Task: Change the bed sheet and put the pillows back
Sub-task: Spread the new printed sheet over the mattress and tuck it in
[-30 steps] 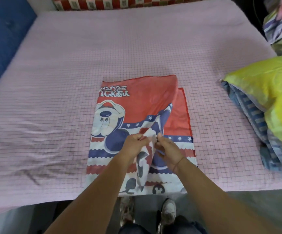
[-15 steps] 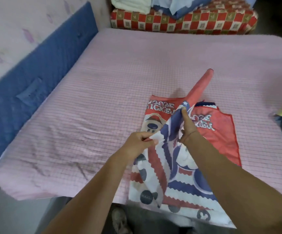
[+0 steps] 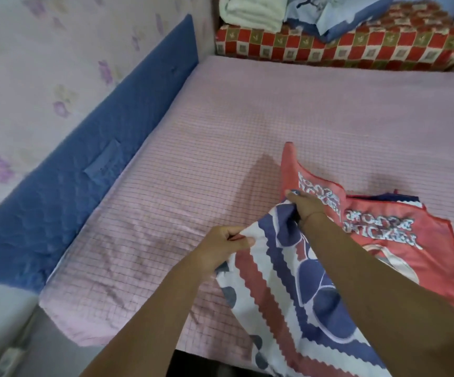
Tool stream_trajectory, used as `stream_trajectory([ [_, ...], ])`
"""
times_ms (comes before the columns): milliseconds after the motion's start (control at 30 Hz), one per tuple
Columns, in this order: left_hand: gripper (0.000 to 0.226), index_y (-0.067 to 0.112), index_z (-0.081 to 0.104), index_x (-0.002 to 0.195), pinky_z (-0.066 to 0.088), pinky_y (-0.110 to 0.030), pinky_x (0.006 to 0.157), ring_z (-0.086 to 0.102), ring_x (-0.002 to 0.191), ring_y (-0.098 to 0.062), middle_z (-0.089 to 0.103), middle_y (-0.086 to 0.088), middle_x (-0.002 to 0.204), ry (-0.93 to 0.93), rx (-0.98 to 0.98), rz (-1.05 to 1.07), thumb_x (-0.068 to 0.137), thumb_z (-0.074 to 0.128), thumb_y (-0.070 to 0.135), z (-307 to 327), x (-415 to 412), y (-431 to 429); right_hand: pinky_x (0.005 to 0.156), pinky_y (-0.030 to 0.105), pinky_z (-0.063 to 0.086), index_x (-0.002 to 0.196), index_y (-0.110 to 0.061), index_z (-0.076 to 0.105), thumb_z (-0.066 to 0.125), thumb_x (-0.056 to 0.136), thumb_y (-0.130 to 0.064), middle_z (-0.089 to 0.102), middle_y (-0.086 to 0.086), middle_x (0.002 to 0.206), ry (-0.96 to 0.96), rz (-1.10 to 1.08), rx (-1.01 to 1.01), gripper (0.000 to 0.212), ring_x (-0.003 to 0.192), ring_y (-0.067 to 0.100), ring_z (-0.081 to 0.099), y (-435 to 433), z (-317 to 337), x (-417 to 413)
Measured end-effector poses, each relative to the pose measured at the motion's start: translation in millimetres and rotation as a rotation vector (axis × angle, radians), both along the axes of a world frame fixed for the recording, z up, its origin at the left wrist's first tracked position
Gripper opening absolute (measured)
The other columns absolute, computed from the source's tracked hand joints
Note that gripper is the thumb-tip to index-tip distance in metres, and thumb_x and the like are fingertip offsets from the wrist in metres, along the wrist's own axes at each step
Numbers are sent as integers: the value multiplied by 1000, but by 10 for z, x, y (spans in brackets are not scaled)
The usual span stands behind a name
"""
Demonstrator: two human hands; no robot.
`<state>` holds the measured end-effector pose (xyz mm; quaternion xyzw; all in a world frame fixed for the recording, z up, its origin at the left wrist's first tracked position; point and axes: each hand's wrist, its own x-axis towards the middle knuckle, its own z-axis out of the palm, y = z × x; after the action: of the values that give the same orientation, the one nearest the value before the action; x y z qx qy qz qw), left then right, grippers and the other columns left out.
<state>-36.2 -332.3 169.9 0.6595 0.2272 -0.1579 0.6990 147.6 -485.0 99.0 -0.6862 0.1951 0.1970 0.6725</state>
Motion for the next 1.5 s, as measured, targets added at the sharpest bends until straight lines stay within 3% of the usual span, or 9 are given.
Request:
stream_trajectory([
  [233,19,14,76,94,57,-47,83,71,81,-30,76,-11,87,80,118,346,86,72,31,-130,-118,811,55,22,51,71,-12,54,56,96,-20,56,-2,55,51,204,436,26,53,11,53,798,162,68],
  [567,22,20,76,97,58,-35,79,72,85,-23,76,-2,89,169,234,512,92,63,37,-570,-612,2431,53,14,45,69,-13,51,50,99,-11,60,-9,52,50,485,356,29,48,1,56,2612,133,-90],
  [700,18,16,74,86,50,-26,67,65,74,-18,73,-4,80,284,321,525,94,62,27,-867,-921,2878,67,19,43,76,-17,57,52,98,-16,61,-9,62,160,486,353,23,65,4,54,3246,-176,-370],
  [833,12,24,68,102,48,-29,82,63,97,-19,67,-2,111,385,280,526,95,60,31,-1192,-1156,3257,76,25,38,88,-27,59,56,96,-28,60,-10,89,306,474,357,8,90,5,54,3451,-390,-657],
  [1000,14,21,63,108,46,-42,101,58,114,-26,61,-8,123,412,309,367,98,55,29,-1371,-875,3263,92,33,32,92,-27,61,55,95,-40,59,-9,89,370,366,272,14,95,9,53,2966,-657,-653],
  [1133,13,13,65,107,48,-32,83,59,94,-26,65,-17,113,366,217,274,97,57,13,-1446,-363,2922,82,29,38,99,-26,61,54,95,-39,63,-9,85,357,142,240,15,89,8,54,2182,-769,-507],
  [1267,14,11,67,105,48,-33,87,60,99,-24,65,-9,104,333,225,140,96,59,20,-1400,88,2213,105,39,29,123,-25,49,49,97,-37,55,-4,116,298,-21,180,29,112,13,48,1186,-716,-463],
  [1367,12,21,65,84,47,-36,81,59,88,-26,63,-9,90,231,246,-49,95,61,22,-1286,342,1599,97,34,32,125,-23,52,49,98,-30,53,-1,120,258,-169,179,28,100,10,52,366,-687,-505],
  [1500,7,26,65,91,48,-35,83,58,89,-19,62,0,93,153,194,-229,96,60,22,-1173,601,637,85,29,35,126,-23,56,46,100,-24,53,1,118,252,-338,135,27,101,10,53,-751,-704,-710],
])
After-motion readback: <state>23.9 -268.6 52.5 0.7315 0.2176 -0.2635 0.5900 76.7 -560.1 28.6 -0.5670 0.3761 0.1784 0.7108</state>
